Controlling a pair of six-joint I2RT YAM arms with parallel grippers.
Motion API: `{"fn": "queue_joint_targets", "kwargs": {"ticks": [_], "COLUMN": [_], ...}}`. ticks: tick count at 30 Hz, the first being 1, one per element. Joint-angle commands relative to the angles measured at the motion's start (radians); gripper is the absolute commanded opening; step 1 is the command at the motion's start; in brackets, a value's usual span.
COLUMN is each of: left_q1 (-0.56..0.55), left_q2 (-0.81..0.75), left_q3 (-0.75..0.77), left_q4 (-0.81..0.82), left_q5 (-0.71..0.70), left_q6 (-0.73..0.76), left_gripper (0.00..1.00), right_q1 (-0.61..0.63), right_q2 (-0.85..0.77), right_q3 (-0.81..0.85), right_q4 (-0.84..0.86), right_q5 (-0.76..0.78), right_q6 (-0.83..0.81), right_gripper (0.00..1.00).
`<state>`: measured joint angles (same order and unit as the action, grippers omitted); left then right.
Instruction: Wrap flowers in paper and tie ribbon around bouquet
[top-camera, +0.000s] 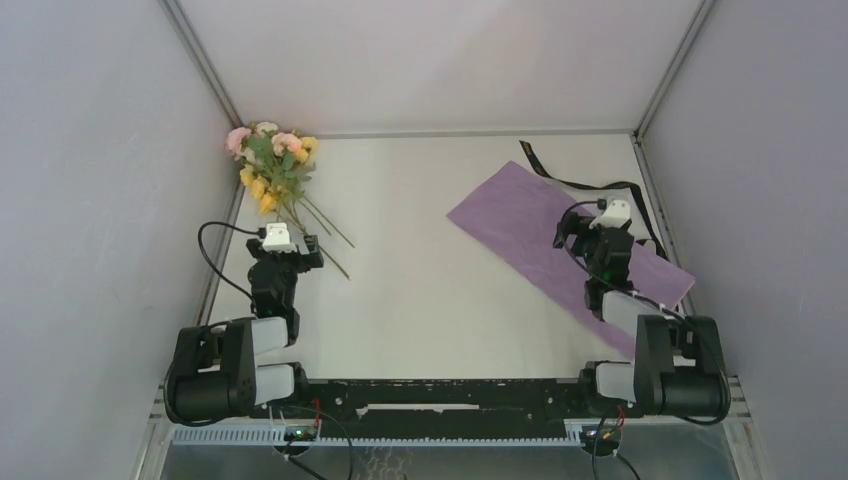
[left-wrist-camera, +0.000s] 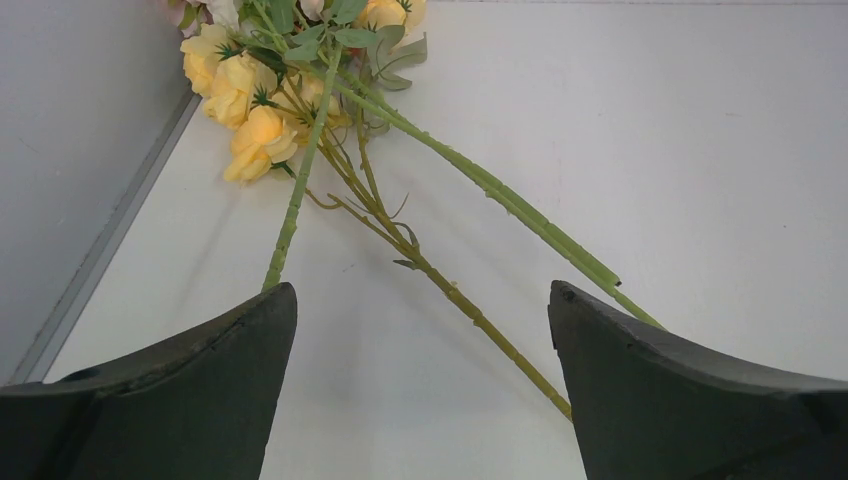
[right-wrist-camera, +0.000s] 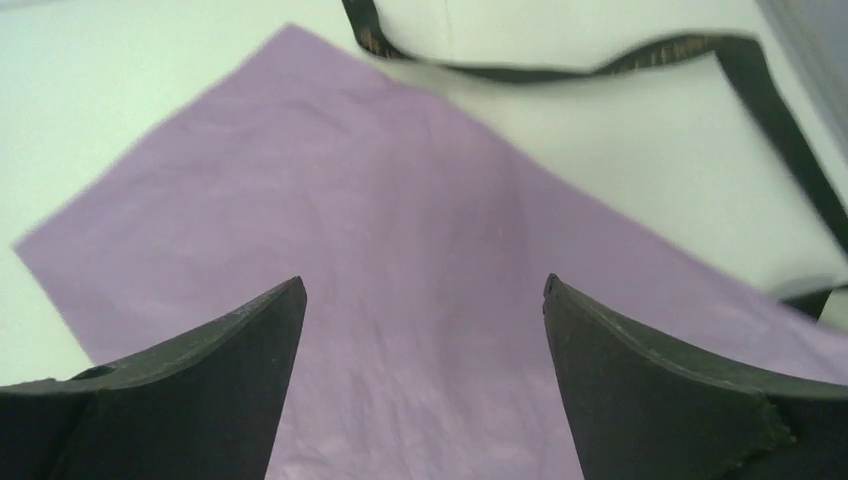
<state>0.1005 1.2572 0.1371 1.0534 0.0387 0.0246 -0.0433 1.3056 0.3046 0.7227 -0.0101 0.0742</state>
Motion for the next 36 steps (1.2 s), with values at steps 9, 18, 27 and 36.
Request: {"fn": "queue_joint_targets", "kwargs": {"ticks": [9, 18, 27, 36], "left_q1": [0.104, 0.156, 0.097, -0.028], "left_q2": [-0.122, -0.173, -0.186, -0.199], "left_q3": [0.182, 0.754, 0.829, 0.842], "left_q4": [-0.298, -1.339, -1.695, -1.793], "left_q5": [0.065, 0.233, 0.268, 0.279], "left_q6": [-0.115, 0.284, 0.402, 0.435], "left_gripper": [1.0, 0.97, 0.91, 0.92], "right_q1": [-0.115, -0.115, -0.118, -0.065], "right_q2": [-0.016, 0.39, 0.766, 0.945], "right_q3": [0.65, 1.046, 1.418, 1.476], "right_q4": [-0.841, -1.252, -1.459, -1.557], "right_q5": [-0.029, 0.235, 0.297, 0.263], "right_q6": [0.062, -0.046, -0.134, -0.172], "right_gripper": [0.08, 0.0, 0.0, 0.0]}}
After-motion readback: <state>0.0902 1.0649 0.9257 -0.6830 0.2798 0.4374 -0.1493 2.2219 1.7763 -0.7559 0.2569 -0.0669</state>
